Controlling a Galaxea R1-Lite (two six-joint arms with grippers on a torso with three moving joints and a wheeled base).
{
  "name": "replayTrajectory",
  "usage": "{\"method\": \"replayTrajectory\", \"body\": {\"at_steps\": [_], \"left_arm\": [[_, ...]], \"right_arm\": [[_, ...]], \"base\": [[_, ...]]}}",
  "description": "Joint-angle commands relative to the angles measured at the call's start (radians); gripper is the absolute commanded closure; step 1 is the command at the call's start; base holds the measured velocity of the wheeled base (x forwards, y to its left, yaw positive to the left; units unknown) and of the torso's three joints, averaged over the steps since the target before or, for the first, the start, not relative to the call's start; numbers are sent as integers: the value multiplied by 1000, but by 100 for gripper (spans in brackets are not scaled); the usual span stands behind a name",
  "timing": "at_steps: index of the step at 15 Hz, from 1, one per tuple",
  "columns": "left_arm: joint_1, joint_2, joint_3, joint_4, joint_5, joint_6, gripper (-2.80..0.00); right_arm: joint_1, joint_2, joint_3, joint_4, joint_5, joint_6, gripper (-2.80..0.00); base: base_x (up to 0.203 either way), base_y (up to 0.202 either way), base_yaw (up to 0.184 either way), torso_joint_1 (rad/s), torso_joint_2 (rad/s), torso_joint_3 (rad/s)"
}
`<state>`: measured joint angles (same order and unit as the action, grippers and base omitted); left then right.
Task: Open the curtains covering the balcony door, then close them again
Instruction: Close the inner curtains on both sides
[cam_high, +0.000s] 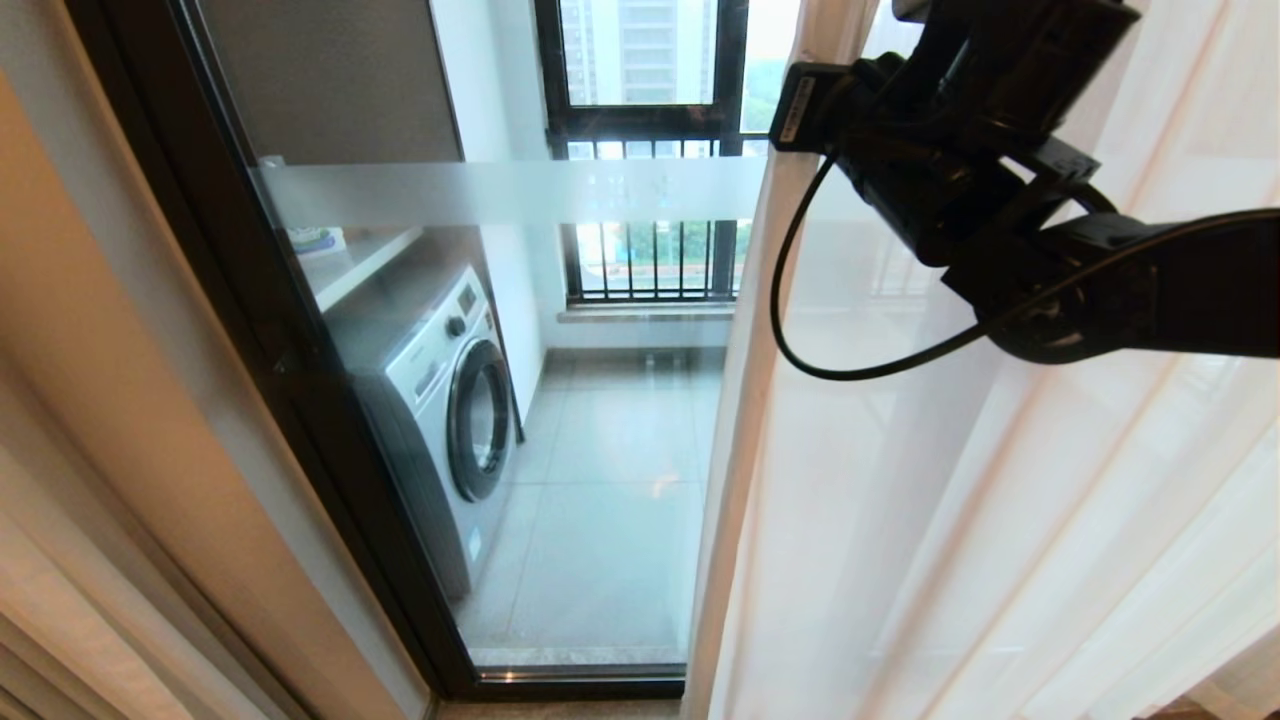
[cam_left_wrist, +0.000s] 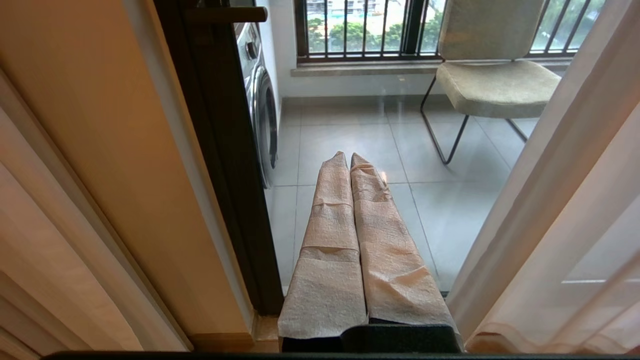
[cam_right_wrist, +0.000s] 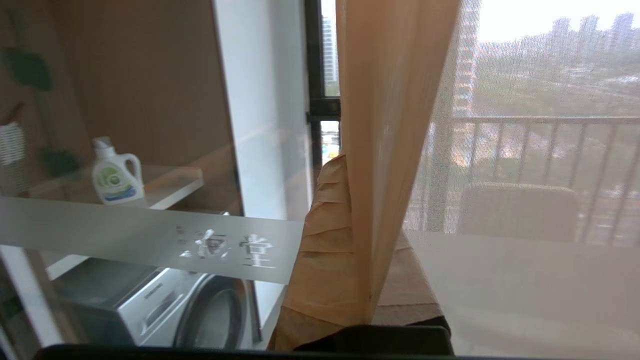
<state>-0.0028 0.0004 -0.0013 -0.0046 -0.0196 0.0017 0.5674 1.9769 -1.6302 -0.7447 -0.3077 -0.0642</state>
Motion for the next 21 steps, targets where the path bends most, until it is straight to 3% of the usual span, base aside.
{"method": "replayTrajectory", "body": {"at_steps": [1, 11, 17, 18, 21], "left_arm": [[0, 0, 0, -2, 0, 0, 0], [0, 0, 0, -2, 0, 0, 0], [0, 0, 1, 0, 0, 0, 0], [0, 0, 0, 0, 0, 0, 0], [0, 0, 0, 0, 0, 0, 0]], "right_arm": [[-47, -23, -3, -7, -2, -2, 0], [-171, -47, -3, -7, -2, -26, 0], [-187, -63, -16, -4, -1, -38, 0], [-187, -66, -13, -2, -1, -39, -280], [-185, -85, 4, -7, -1, -39, -280]], "base": [[0, 0, 0, 0, 0, 0], [0, 0, 0, 0, 0, 0], [0, 0, 0, 0, 0, 0], [0, 0, 0, 0, 0, 0], [0, 0, 0, 0, 0, 0]]}}
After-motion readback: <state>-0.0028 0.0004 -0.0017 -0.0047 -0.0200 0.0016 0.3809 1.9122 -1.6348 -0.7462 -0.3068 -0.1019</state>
